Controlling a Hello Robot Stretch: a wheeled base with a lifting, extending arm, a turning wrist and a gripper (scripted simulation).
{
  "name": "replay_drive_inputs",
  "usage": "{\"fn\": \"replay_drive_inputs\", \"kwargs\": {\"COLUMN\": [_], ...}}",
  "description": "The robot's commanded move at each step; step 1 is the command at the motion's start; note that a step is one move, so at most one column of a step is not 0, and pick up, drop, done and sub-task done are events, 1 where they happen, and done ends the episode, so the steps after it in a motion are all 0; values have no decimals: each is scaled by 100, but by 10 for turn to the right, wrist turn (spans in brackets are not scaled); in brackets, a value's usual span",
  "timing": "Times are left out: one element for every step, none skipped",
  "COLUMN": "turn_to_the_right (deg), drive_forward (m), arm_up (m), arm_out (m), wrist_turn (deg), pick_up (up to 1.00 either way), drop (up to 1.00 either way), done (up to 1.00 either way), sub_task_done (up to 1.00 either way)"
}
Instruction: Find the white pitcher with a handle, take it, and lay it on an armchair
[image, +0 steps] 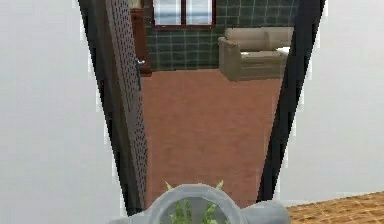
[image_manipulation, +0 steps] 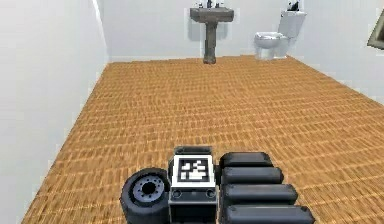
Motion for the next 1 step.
{"fn": "replay_drive_inputs", "kwargs": {"turn_to_the_right": [60], "drive_forward": [0], "arm_up": [0], "arm_out": [0], "wrist_turn": [0], "pick_up": [0], "drop": [0], "done": [0], "sub_task_done": [0]}}
